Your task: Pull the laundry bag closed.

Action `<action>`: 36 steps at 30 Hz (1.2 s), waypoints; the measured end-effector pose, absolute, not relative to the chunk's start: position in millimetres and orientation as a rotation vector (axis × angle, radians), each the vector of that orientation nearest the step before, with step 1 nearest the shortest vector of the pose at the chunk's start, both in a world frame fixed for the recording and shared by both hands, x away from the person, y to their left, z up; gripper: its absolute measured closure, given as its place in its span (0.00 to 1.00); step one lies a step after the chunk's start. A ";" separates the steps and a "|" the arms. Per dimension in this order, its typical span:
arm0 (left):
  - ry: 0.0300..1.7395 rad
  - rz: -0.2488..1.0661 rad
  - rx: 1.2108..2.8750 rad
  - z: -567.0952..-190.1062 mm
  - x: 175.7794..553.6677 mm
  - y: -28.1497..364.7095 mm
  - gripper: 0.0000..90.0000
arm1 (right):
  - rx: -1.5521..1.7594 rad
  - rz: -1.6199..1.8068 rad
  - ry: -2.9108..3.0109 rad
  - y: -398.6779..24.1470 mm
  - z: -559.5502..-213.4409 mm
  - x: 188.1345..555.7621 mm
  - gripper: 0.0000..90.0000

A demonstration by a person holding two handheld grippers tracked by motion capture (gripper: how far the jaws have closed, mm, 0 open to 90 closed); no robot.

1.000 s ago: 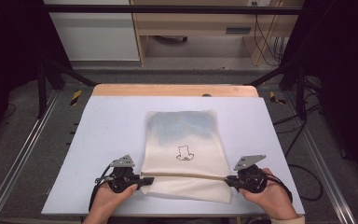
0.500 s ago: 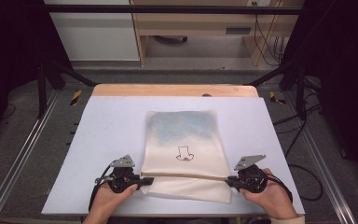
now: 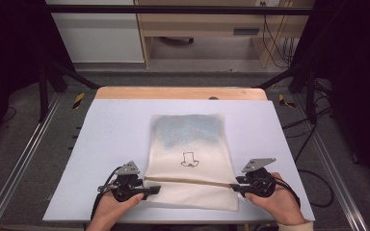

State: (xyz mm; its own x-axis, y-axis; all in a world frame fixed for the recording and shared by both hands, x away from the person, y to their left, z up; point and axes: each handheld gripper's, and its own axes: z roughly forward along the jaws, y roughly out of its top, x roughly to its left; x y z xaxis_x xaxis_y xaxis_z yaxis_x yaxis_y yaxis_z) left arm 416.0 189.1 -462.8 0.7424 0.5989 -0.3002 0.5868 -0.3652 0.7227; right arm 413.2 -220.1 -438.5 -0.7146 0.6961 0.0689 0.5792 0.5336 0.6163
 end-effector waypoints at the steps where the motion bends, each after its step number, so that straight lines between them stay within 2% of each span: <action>1: 0.908 0.026 2.055 -462.4 415.5 189.7 0.54 | 1.082 0.949 2.575 -219.4 -437.9 413.7 0.62; 7: 0.938 0.057 2.041 -458.0 413.9 196.0 0.41 | 1.102 0.960 2.528 -212.5 -436.8 416.9 0.38; 13: 0.951 0.106 2.058 -452.6 412.8 205.0 0.30 | 1.147 0.976 2.425 -210.4 -432.2 421.8 0.22; 24: 1.012 0.218 2.095 -437.2 417.5 235.1 0.18 | 1.309 0.941 2.266 -232.7 -425.3 425.9 0.13; 36: 1.143 0.347 2.150 -433.2 428.9 290.6 0.16 | 1.448 0.814 2.169 -269.6 -431.0 426.7 0.12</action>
